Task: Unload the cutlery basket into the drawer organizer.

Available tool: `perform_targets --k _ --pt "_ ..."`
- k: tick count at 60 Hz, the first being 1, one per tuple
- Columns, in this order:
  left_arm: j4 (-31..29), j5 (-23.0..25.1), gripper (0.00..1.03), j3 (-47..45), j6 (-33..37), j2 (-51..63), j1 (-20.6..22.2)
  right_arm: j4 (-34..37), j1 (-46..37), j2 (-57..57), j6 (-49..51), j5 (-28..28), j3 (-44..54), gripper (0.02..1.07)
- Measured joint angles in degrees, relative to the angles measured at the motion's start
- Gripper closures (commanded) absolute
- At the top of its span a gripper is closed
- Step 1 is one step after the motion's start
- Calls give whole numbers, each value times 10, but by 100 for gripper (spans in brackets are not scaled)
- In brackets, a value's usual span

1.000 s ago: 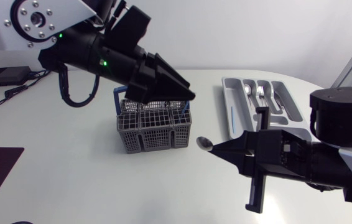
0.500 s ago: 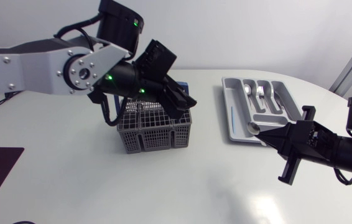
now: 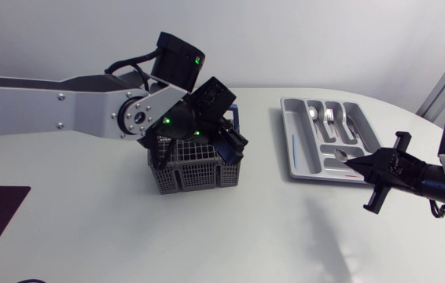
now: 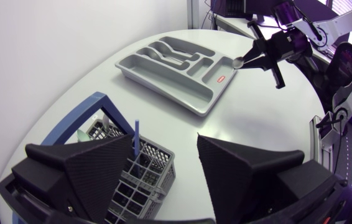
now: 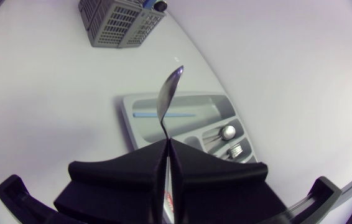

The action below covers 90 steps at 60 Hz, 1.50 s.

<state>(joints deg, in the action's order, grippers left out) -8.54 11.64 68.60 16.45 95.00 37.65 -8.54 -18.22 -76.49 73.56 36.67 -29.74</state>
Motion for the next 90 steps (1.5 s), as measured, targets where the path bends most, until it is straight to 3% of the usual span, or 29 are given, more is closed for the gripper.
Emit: perform_targets --k 33,34,39,44,48,68,90 --pt "8 -77 17 0 0 17 0 -175 8 -201 131 -194 -30 99" --pt "9 -80 17 0 0 17 0 -179 10 -204 132 -199 -30 96" --pt "14 -101 17 0 0 17 0 -188 15 -214 135 -210 -32 54" --pt "24 -122 17 0 0 18 1 -192 17 -214 135 -219 -32 22" --pt "38 -141 17 0 0 22 4 -197 17 -212 132 -220 -31 8" --pt "109 -208 17 -4 2 55 38 -200 18 -107 78 -205 1 7" --pt "149 -247 17 -11 7 72 49 -187 16 -64 55 -173 19 7"
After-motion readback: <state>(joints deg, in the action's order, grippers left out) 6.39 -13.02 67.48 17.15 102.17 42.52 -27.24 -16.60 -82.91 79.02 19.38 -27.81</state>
